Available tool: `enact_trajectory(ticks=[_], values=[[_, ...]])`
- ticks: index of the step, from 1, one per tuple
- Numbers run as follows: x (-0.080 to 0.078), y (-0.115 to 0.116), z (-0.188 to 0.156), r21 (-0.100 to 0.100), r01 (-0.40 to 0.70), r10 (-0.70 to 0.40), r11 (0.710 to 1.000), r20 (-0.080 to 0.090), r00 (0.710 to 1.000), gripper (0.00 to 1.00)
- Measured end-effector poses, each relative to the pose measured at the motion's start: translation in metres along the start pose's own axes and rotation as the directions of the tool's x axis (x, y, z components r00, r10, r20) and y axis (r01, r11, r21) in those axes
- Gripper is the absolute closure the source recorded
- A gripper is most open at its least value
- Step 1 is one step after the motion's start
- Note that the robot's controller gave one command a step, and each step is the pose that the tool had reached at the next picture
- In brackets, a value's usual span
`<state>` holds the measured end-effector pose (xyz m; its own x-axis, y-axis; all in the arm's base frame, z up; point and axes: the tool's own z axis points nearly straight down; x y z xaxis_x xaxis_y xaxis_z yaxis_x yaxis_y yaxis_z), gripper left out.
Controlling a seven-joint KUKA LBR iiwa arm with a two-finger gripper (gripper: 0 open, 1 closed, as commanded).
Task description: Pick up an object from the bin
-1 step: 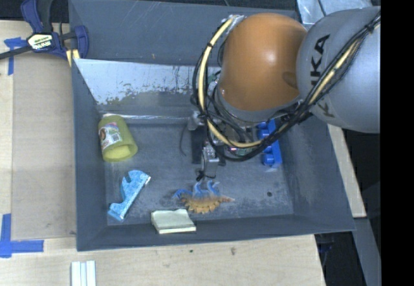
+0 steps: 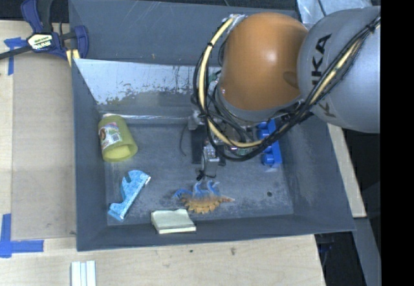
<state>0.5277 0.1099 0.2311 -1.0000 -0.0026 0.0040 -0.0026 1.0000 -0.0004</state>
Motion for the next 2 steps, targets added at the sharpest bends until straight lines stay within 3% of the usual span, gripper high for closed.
enact_trajectory(ticks=[1,2], values=[[-0.005,0.000,0.004,0.000,0.073,-0.073,0.997,0.007,0.997,0.00],[0.014,-0.036,0.044,0.000,0.308,-0.308,0.952,0.007,0.952,0.00]])
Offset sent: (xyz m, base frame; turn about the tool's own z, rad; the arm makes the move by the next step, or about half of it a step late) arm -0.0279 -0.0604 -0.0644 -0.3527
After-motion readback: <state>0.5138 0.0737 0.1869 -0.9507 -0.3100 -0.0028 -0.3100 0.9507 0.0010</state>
